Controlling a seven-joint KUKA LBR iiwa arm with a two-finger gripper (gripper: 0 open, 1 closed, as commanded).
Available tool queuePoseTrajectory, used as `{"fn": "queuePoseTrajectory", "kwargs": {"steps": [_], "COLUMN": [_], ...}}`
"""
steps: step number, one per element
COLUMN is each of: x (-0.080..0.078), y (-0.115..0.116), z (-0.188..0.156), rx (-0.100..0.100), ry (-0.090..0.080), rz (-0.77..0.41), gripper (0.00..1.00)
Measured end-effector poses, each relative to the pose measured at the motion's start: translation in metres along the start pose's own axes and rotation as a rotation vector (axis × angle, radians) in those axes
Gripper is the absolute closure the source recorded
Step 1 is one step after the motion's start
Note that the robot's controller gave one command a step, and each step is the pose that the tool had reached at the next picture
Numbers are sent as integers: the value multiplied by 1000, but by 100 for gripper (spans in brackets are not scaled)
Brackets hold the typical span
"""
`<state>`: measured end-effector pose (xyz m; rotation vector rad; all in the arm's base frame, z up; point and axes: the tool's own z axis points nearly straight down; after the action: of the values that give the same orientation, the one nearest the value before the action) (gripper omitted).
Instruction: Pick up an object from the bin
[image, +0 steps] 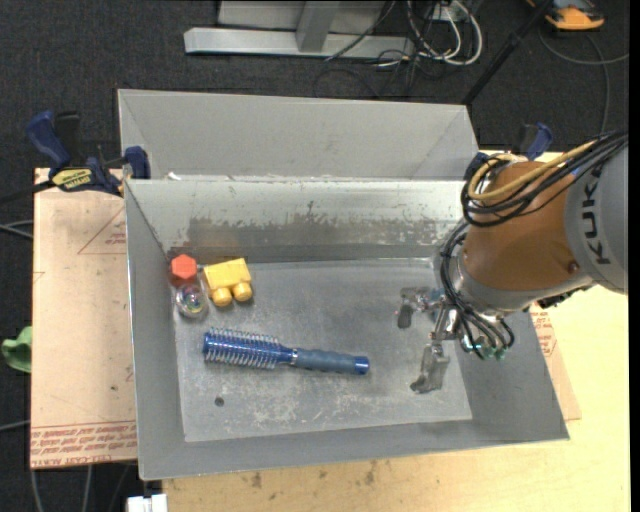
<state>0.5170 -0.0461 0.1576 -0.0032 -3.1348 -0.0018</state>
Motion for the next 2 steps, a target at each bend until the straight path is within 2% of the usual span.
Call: {"fn": "queuePoseTrajectory", "kwargs": {"steps": [1, 2], "x": [-42, -53], "y": [57, 95], "z": [87, 87], "rx": [-1, -1], "ry": [-5, -10], "rz": [-183, -84], "gripper": [0, 0]}}
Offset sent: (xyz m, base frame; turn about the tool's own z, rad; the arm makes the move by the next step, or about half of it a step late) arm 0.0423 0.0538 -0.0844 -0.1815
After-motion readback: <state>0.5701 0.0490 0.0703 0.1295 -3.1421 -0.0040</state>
